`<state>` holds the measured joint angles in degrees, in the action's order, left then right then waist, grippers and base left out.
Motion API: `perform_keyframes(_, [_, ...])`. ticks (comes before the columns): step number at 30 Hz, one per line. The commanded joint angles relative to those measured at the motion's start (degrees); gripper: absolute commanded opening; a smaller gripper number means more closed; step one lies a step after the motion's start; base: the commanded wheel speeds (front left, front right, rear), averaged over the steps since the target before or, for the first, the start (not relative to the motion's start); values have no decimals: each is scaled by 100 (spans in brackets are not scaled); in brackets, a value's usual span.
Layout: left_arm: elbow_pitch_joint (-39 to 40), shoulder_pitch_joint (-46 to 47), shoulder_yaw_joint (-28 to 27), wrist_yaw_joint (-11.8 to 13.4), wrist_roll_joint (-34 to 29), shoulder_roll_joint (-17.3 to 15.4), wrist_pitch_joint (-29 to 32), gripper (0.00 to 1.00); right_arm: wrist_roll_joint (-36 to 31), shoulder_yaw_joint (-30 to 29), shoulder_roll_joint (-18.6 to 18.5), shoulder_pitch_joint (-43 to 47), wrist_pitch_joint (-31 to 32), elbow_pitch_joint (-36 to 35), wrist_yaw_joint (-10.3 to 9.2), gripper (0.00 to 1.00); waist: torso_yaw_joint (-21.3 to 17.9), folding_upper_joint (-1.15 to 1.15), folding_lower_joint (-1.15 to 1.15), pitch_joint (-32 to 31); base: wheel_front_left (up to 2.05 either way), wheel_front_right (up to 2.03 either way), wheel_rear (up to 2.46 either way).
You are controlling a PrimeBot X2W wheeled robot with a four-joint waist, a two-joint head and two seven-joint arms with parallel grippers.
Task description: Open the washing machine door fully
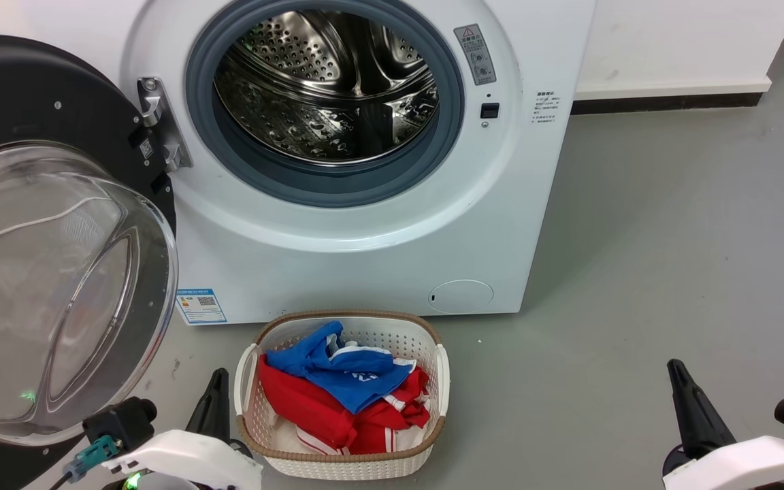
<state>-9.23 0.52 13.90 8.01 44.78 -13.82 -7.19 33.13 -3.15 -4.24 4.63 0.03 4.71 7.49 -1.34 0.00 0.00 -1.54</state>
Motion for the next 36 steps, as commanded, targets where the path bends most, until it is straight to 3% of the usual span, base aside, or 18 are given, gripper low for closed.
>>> perform_keyframes(1, [48,180,-98,-55,152,-6,25,0,192,-25,1,-176,13,-39,0,0,2,0,0,2,0,0,0])
perform_keyframes(13, [-60,277,-464,-366,1118,191,271,0,1359,-92,28,-373,145,156,0,0,20,0,0,25,0,0,0])
perform_keyframes(36, [-188,386,-956,-767,2365,464,607,0,2875,-177,64,-634,314,411,1,0,49,0,0,63,0,0,0])
